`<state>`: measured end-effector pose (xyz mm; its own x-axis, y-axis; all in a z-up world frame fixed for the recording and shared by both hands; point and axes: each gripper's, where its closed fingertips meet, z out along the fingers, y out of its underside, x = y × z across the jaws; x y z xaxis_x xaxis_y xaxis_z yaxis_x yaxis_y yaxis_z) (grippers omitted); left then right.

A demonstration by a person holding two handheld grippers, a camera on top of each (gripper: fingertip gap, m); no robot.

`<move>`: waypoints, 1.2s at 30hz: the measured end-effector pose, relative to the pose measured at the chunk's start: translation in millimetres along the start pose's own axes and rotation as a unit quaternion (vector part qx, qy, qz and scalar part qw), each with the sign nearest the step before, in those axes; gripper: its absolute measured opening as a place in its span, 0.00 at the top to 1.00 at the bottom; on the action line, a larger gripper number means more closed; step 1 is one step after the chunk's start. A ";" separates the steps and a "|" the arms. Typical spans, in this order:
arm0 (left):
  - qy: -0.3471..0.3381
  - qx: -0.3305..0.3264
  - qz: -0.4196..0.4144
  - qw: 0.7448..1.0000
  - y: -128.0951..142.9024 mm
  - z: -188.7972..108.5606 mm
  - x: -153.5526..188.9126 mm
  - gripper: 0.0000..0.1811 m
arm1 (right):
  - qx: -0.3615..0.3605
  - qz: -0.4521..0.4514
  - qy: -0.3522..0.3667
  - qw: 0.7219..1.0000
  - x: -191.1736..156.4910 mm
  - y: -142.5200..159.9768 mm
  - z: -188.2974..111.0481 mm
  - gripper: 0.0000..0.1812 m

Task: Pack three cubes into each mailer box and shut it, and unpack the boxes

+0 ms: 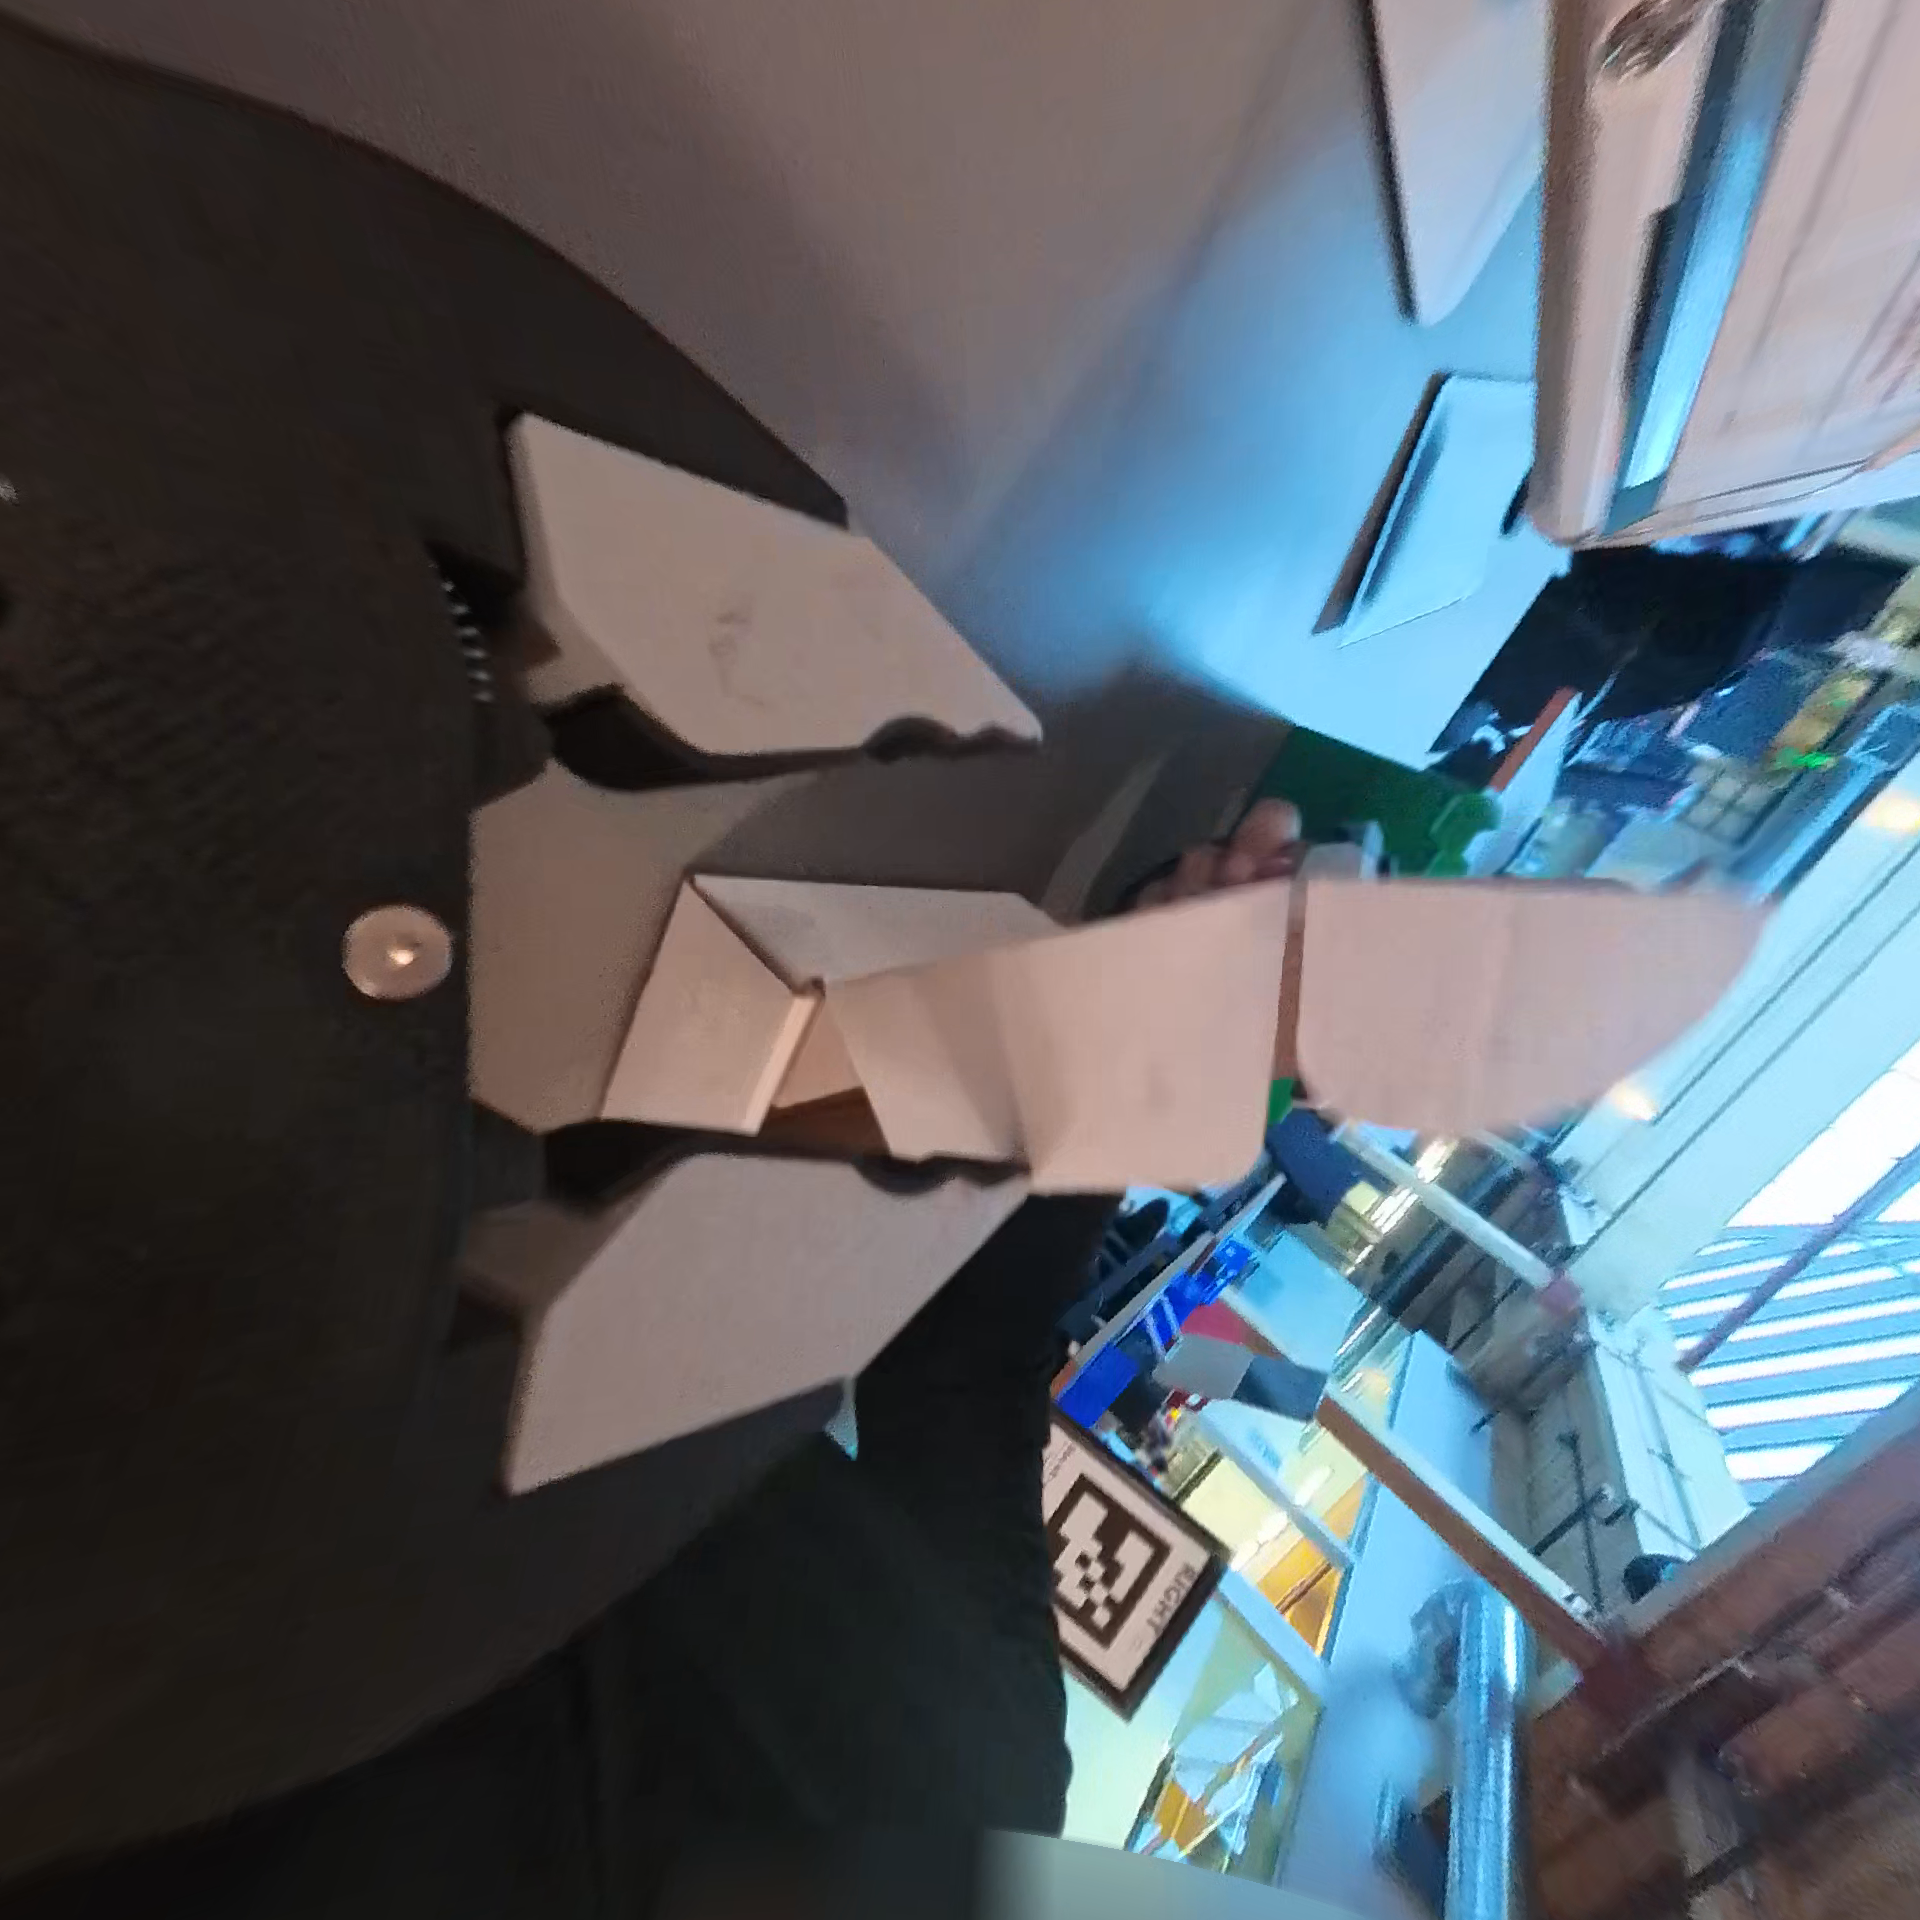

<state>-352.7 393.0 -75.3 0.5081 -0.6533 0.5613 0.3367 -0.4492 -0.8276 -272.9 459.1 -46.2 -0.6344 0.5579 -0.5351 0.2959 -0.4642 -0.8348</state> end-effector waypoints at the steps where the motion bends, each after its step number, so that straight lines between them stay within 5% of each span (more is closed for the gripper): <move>1: 0.014 -0.006 -0.008 1.000 2.4 2.4 1.6 0.54 | 0.000 -0.001 -0.001 1.000 -0.3 -0.2 -0.3 0.72; 4: 0.077 0.001 -0.023 0.997 -0.1 4.6 21.8 0.58 | 0.000 0.003 -0.002 1.000 0.1 -0.6 -0.4 0.72; 8: 0.070 -0.011 -0.001 0.998 4.7 7.8 30.7 0.64 | -0.008 -0.002 -0.002 1.000 -0.4 1.6 0.8 0.72; 18: 0.078 0.011 -0.013 0.997 -1.7 -7.2 22.6 0.55 | -0.008 0.000 -0.007 1.000 -2.8 3.1 0.2 0.72; 25: 0.093 0.020 -0.012 0.995 -6.3 -3.1 24.1 0.72 | -0.011 0.001 -0.010 1.000 -2.6 3.9 0.7 0.72; 36: 0.114 0.020 -0.026 0.993 -4.3 -8.8 26.0 0.65 | -0.013 0.002 -0.020 1.000 -5.1 5.1 1.0 0.72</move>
<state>-347.9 372.6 -57.1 0.2977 -0.7535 0.5862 0.3909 -0.4640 -0.7949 -268.8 453.2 -47.6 -0.6611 0.5275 -0.5336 0.3173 -0.4479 -0.8359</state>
